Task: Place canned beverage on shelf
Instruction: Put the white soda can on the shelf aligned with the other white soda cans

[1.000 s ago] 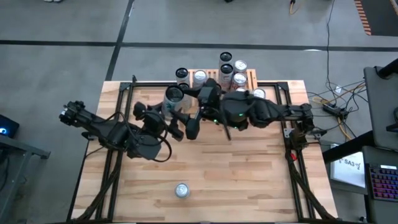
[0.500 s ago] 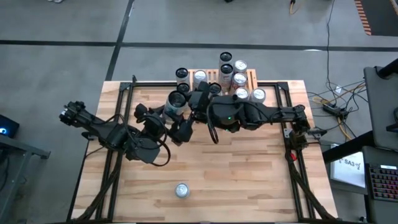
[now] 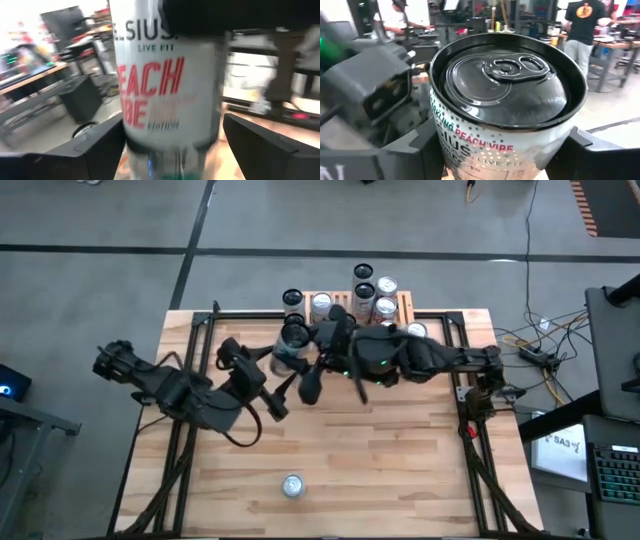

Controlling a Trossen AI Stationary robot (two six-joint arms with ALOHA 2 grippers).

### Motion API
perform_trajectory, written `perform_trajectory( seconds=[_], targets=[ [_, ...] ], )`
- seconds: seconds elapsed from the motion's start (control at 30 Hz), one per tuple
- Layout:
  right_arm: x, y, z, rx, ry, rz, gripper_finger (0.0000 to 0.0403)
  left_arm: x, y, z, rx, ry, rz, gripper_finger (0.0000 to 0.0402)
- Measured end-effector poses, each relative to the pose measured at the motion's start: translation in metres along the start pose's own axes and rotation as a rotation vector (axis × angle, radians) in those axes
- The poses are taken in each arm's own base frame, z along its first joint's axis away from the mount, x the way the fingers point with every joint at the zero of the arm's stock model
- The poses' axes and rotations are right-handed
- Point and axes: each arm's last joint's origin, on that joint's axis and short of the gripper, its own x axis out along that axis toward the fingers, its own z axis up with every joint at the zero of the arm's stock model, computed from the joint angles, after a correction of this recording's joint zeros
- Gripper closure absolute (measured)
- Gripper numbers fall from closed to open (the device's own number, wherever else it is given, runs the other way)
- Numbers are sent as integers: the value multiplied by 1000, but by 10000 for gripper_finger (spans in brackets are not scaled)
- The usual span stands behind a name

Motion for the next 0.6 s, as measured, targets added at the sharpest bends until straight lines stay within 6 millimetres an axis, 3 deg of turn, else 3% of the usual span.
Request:
perform_trajectory(
  seconds=[0.17, 0.33, 0.47, 0.6],
  targets=[
    [-26, -13, 14, -31, 56, 107, 169, -10, 13, 17, 43, 2, -214, 97],
    [-49, -14, 15, -100, 161, 420, 169, -20, 28, 26, 36, -6, -475, 100],
    [-54, -8, 12, -79, 213, 640, 169, -23, 32, 29, -24, -14, -651, 100],
    [-52, -1, 10, -106, 185, 677, 169, -23, 26, 30, -86, -10, -762, 100]
  ],
)
